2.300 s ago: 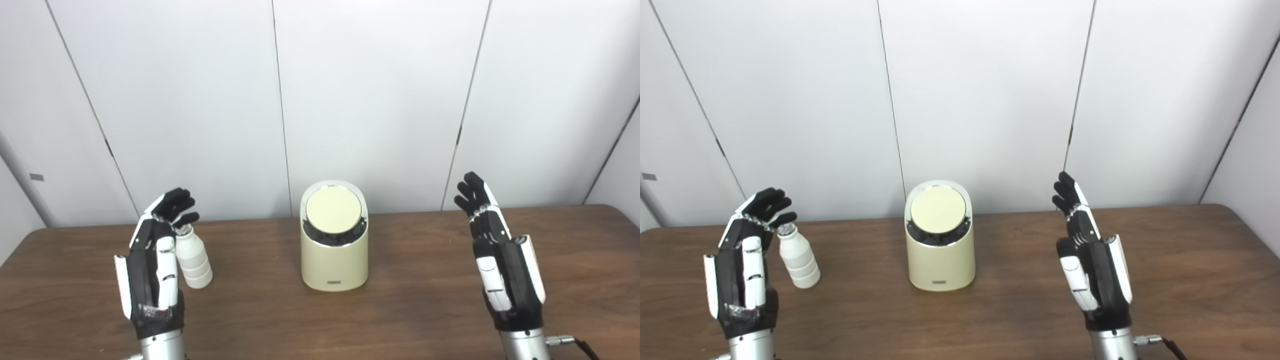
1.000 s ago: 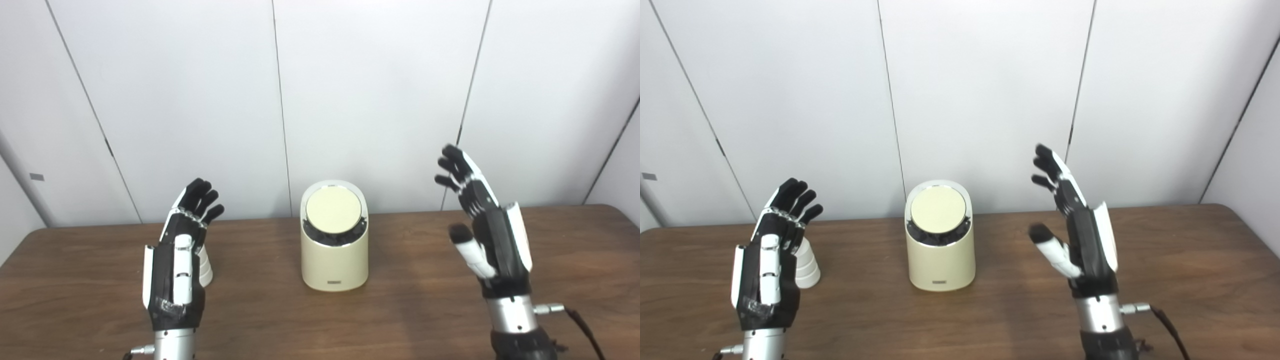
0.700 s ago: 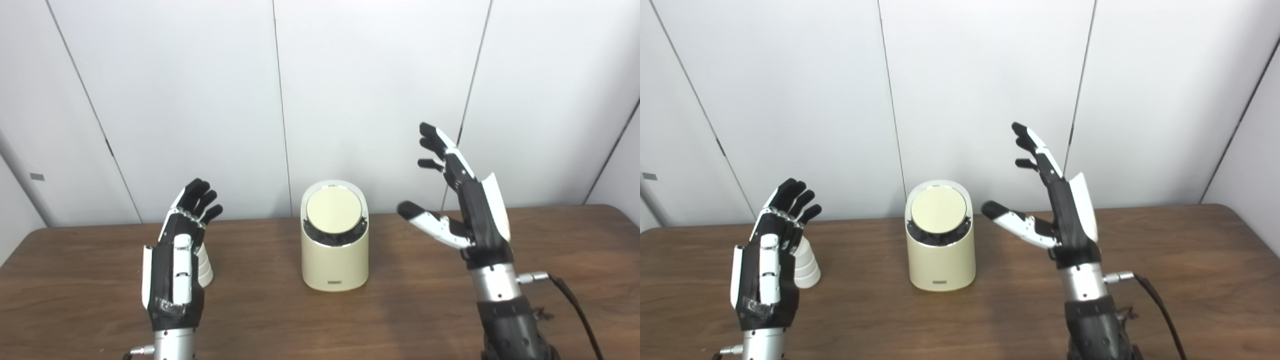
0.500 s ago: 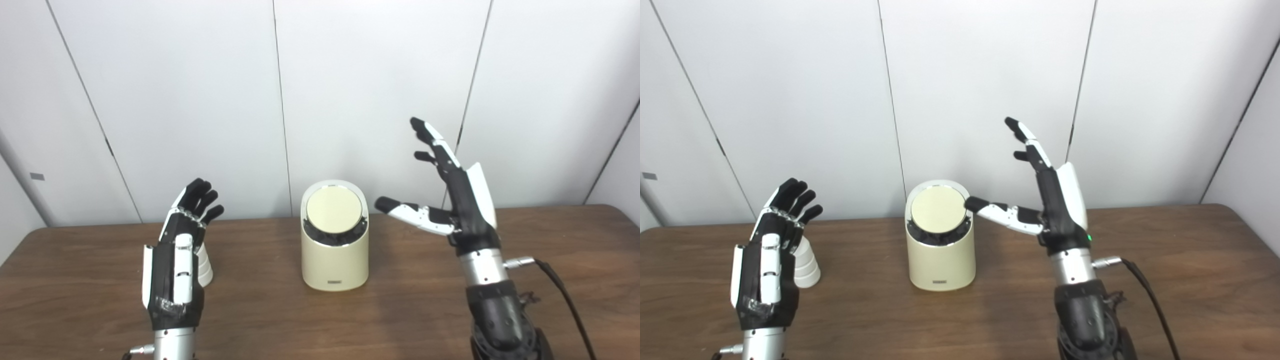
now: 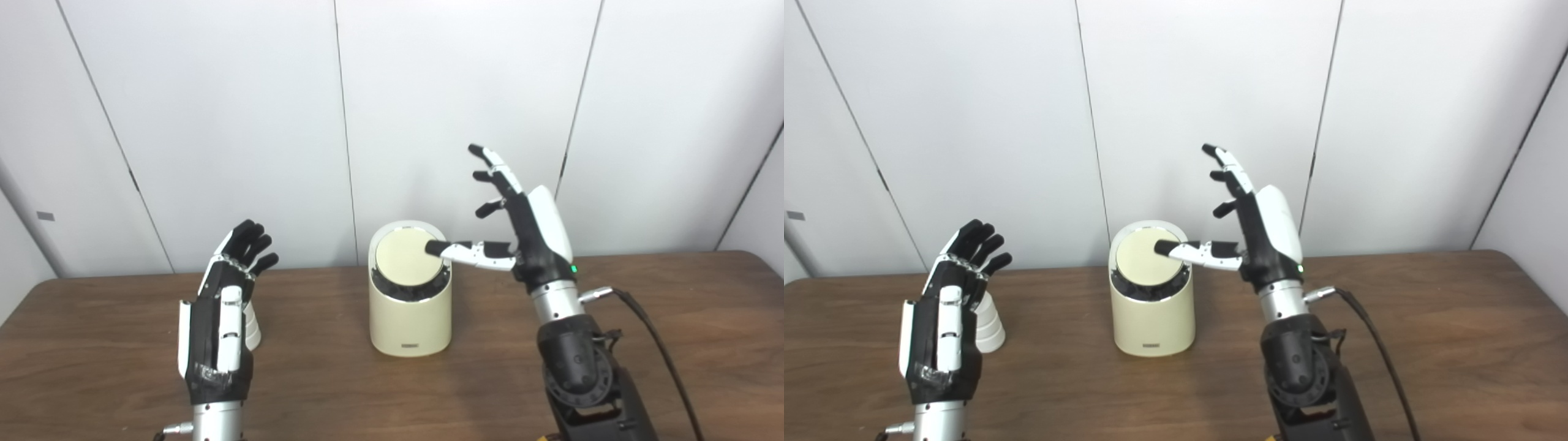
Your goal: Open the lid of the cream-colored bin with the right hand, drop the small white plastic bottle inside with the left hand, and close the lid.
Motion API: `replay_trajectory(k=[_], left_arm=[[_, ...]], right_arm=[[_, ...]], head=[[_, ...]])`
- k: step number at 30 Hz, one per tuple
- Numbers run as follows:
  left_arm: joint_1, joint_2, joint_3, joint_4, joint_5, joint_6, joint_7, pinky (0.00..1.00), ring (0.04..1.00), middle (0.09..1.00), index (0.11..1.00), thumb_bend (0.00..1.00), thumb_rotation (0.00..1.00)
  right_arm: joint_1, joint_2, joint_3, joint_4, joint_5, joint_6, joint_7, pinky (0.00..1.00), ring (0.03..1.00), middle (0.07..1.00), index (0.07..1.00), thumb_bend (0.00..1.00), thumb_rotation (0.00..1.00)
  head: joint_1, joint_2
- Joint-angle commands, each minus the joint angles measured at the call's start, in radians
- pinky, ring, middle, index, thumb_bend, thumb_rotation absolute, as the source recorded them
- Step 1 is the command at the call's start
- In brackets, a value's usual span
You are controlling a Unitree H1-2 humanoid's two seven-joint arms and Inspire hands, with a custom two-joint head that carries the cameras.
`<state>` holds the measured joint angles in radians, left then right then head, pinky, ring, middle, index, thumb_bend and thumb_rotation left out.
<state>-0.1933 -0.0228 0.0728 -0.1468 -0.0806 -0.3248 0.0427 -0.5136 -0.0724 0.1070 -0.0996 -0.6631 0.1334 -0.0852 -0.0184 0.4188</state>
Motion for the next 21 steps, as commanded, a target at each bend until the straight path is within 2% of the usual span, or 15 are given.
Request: replay_trajectory(k=[1,7,21], left_arm=[[-0.040,-0.003,-0.001,-0.034,0.010,-0.015,0.006,0.79,0.852,0.867,0.863,0.28,0.80],[-0.039,-0.006,-0.005,-0.036,0.017,-0.017,0.004,0.78,0.851,0.868,0.867,0.28,0.80],[-0.034,-0.020,-0.013,-0.058,0.019,-0.006,0.004,0.77,0.848,0.864,0.858,0.27,0.78]], right_arm=[[-0.061,0.004,0.009,-0.009,-0.042,0.011,-0.033,0.68,0.856,0.910,0.897,0.94,0.42],[-0.088,0.015,0.032,0.062,-0.090,0.039,-0.069,0.64,0.821,0.889,0.889,0.94,0.41],[-0.120,0.019,0.064,0.206,-0.122,0.077,-0.146,0.68,0.857,0.900,0.887,0.96,0.42]], head=[[-0.002,0.000],[0.003,0.000],[0.008,0.007]])
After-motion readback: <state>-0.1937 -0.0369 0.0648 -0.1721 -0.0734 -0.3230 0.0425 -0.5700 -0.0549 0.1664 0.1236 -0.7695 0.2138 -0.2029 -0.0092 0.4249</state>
